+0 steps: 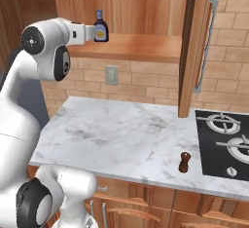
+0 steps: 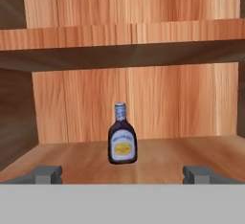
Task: Take 2 condiments from the cabinet and move them on the counter near the stove.Make sure the condiments are lined up with each other, next to each other.
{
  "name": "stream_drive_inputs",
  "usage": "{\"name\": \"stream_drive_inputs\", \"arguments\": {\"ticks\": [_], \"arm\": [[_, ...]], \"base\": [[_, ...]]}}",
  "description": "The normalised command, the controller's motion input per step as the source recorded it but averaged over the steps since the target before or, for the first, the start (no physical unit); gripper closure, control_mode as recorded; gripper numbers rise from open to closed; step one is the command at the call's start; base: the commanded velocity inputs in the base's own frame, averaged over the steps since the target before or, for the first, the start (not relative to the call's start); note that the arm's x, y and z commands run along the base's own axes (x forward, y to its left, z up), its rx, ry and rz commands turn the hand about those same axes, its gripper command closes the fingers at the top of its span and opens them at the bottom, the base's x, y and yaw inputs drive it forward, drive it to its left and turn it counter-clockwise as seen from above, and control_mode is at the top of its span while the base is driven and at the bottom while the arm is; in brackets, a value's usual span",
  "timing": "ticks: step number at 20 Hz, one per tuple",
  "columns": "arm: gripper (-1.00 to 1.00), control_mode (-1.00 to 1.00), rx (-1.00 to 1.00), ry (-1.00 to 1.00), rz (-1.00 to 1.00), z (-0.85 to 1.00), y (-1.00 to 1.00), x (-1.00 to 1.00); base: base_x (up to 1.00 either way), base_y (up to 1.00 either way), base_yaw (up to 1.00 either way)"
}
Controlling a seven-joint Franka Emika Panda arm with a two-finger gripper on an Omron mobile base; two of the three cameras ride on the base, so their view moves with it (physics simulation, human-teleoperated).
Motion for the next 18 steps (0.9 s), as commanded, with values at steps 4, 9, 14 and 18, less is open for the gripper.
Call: {"name": "stream_drive_inputs", "arguments": {"ticks": [4, 9, 14, 18], "arm": [[-1.00, -1.00, 0.00, 0.00, 0.05, 0.00, 0.00, 0.25], [-1.00, -1.00, 0.00, -0.06, 0.02, 0.00, 0.00, 0.15], [-1.00, -1.00, 0.00, 0.00, 0.00, 0.00, 0.00, 0.21], [-1.00, -1.00, 0.00, 0.00, 0.00, 0.00, 0.00, 0.33]], "base": [[0.00, 0.00, 0.00], [0.00, 0.00, 0.00], [0.00, 0.00, 0.00], [0.00, 0.00, 0.00]]}}
